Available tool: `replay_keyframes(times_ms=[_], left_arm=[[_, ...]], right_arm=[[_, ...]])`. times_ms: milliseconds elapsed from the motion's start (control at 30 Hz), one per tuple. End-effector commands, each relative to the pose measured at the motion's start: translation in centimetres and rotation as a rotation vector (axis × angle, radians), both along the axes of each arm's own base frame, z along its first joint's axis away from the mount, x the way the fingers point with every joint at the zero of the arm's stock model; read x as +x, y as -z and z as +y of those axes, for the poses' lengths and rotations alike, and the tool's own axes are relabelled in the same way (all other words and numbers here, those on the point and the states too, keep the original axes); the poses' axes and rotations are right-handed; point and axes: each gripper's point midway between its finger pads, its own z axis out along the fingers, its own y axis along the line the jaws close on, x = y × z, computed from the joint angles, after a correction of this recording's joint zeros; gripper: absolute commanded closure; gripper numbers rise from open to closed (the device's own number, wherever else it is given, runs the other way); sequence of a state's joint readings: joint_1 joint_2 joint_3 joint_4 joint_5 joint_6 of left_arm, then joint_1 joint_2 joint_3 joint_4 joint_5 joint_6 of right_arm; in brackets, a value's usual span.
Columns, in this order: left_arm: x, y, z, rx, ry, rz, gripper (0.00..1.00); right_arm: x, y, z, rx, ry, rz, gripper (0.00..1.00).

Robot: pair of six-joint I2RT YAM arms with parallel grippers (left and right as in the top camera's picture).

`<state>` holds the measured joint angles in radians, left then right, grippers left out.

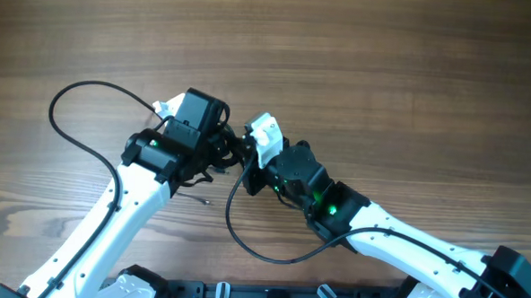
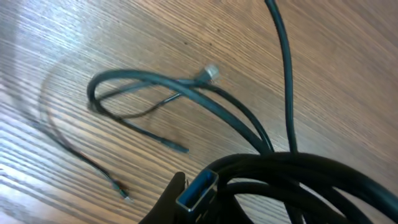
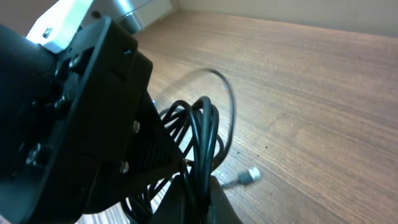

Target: Untangle cables

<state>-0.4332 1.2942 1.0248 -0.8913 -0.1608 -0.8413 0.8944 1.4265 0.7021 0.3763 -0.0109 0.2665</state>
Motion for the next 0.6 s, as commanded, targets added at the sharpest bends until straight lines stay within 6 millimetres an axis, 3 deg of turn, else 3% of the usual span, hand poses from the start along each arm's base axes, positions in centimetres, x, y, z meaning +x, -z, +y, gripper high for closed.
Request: replay_keyframes(times_ms=[0,67,300,567], left_arm=[[0.7,-0.5,2.7,0.136,-0.068,-0.049,0.96],[0.9,-0.6,3.4,0.153,-0.092,-0.054,0.96],[1.4,-0.6,6.5,0.128,-0.252,-0.052,0.96],[1.6,-0.6,7.3,0.127,-0.278,-0.054,0.96]], right_arm=[[0.3,-3.1,-0.9,0.084,0.068,0.018,0.95],[0.2,-3.0,-1.7,0.098,0.097,0.075,0.95],[-1.9,0.6,-2.8,-0.005,0.073,0.236,0.96],[-2.1,0.8,-2.8,0.015,0.085,0.277,0.95]])
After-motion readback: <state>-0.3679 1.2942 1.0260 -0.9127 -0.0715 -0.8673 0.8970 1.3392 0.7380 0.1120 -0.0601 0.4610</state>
